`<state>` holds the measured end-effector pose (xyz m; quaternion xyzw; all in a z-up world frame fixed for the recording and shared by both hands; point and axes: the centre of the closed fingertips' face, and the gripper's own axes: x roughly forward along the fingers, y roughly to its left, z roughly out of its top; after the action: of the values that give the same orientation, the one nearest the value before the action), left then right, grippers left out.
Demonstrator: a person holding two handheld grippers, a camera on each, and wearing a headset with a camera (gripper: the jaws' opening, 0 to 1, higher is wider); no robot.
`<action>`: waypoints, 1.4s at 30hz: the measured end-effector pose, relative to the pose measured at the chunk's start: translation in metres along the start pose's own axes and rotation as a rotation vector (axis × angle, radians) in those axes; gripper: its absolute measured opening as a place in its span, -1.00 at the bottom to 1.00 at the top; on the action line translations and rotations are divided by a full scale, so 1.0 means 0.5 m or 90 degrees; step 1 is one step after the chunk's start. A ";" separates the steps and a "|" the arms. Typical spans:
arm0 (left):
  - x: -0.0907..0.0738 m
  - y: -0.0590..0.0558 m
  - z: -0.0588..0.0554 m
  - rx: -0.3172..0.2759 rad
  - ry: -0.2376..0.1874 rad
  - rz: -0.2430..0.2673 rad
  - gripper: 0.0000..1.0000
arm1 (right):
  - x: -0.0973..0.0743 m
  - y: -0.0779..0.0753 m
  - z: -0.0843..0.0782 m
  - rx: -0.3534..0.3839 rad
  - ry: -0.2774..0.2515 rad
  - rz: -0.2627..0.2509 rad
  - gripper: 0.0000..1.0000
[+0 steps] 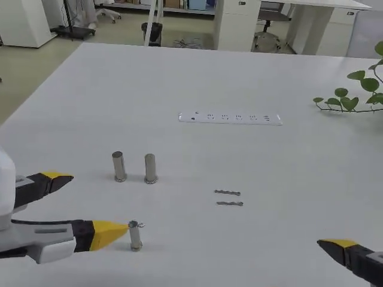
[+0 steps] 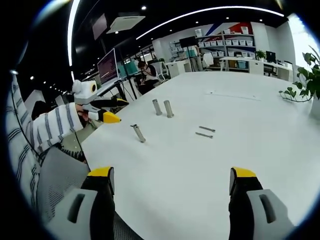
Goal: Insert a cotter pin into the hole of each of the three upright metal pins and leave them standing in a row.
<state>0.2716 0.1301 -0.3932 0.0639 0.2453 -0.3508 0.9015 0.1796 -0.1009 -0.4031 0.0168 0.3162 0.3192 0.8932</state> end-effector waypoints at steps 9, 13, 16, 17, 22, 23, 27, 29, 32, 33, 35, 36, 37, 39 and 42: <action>0.031 0.011 0.022 0.013 -0.004 -0.006 0.52 | -0.007 0.000 -0.007 0.008 0.004 -0.006 0.89; 0.038 0.031 0.032 -0.001 -0.014 0.005 0.48 | -0.010 -0.001 -0.008 0.010 0.004 -0.009 0.89; 0.042 0.050 0.040 -0.002 -0.021 0.019 0.43 | -0.012 -0.001 -0.009 0.011 0.005 -0.009 0.89; 0.047 0.058 0.045 -0.019 -0.031 0.022 0.42 | -0.013 0.000 -0.009 0.011 0.005 -0.009 0.89; 0.069 0.081 0.055 -0.025 -0.040 0.036 0.34 | -0.013 0.000 -0.010 0.009 0.008 -0.011 0.88; 0.074 0.085 0.057 -0.024 -0.040 0.039 0.34 | -0.014 0.000 -0.010 0.008 0.009 -0.012 0.88; 0.088 0.100 0.061 -0.019 -0.039 0.050 0.28 | -0.016 0.000 -0.009 0.006 0.011 -0.014 0.88; 0.093 0.109 0.062 -0.017 -0.038 0.058 0.26 | -0.017 0.000 -0.009 0.006 0.012 -0.015 0.88; 0.099 0.119 0.061 -0.015 -0.036 0.064 0.22 | -0.018 0.000 -0.009 0.007 0.013 -0.017 0.87; 0.101 0.122 0.060 -0.014 -0.035 0.067 0.20 | -0.018 0.000 -0.010 0.007 0.014 -0.017 0.87; 0.106 0.129 0.056 -0.006 -0.028 0.071 0.15 | -0.019 -0.001 -0.012 0.008 0.017 -0.019 0.87; 0.110 0.133 0.053 -0.003 -0.023 0.072 0.12 | -0.019 -0.001 -0.012 0.008 0.018 -0.019 0.87; 0.112 0.135 0.051 -0.002 -0.021 0.073 0.10 | -0.019 0.000 -0.013 0.008 0.019 -0.019 0.87; 0.118 0.141 0.048 0.000 -0.017 0.076 0.07 | -0.020 0.000 -0.014 0.009 0.021 -0.021 0.87; 0.127 0.147 0.044 -0.001 -0.018 0.074 -0.03 | -0.021 -0.001 -0.016 0.010 0.023 -0.022 0.86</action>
<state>0.3692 0.1405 -0.4089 0.0723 0.2290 -0.2981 0.9238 0.1690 -0.1085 -0.4040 0.0128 0.3351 0.3014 0.8926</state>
